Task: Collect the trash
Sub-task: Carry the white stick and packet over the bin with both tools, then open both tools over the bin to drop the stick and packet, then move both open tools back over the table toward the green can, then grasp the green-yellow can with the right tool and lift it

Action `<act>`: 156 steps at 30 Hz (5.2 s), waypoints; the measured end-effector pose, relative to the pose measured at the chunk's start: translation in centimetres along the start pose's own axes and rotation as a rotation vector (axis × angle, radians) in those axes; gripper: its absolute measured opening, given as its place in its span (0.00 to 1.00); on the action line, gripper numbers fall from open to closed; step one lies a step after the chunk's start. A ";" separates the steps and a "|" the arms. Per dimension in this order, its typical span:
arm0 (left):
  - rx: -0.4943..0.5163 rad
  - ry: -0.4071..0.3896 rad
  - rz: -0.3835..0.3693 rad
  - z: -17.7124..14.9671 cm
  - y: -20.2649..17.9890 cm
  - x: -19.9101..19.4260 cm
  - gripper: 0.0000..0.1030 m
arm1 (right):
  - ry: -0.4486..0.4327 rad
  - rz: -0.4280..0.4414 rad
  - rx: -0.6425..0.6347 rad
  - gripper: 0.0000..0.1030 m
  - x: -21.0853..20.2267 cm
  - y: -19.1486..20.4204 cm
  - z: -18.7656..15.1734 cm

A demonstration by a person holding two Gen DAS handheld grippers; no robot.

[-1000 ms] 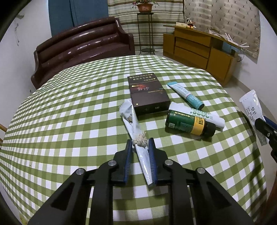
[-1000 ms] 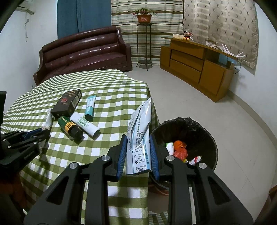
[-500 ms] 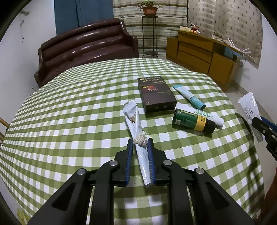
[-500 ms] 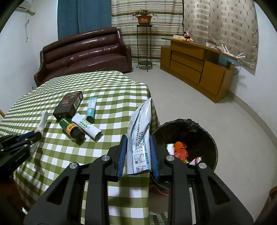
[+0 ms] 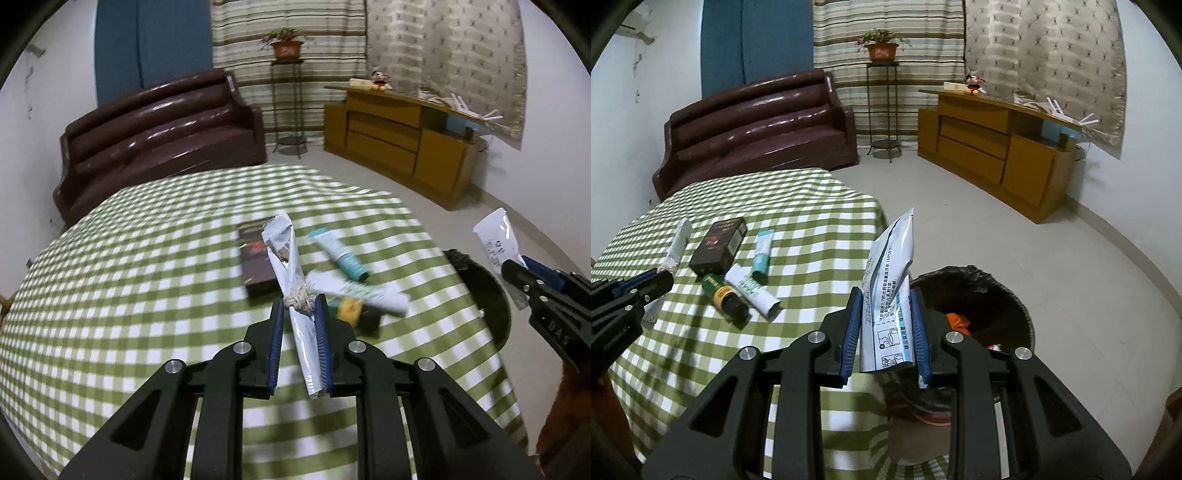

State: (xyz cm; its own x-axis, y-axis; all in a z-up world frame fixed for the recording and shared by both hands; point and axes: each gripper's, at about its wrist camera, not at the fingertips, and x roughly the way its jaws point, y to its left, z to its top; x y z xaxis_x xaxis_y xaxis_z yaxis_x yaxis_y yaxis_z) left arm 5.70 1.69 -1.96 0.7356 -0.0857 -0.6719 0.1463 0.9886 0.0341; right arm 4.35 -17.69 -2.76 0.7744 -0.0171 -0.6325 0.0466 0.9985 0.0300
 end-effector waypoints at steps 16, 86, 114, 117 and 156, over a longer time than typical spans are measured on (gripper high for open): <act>0.138 -0.012 -0.131 2.9 -9.2 3.3 0.17 | -0.011 -0.082 0.075 0.25 0.8 -4.8 0.9; 0.096 0.029 -0.082 3.8 -8.1 5.1 0.59 | -0.005 -0.086 0.140 0.45 2.3 -6.5 1.2; -0.156 0.091 0.162 -2.5 9.5 1.9 0.61 | 0.038 0.113 -0.077 0.46 1.9 7.0 0.5; -0.173 0.094 0.173 -3.0 10.7 1.6 0.61 | 0.043 0.139 -0.088 0.46 1.8 8.4 0.4; -0.253 0.114 0.186 -4.3 16.1 1.1 0.62 | 0.187 0.256 -0.271 0.45 4.9 17.6 -0.2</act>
State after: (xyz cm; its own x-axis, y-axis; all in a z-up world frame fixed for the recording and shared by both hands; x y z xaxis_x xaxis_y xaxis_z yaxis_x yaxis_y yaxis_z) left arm 6.02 18.04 -5.29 0.6532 0.0998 -0.7506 -0.1633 0.9865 -0.0109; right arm 8.84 -0.17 -5.49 0.6106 0.2188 -0.7611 -0.3197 0.9474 0.0159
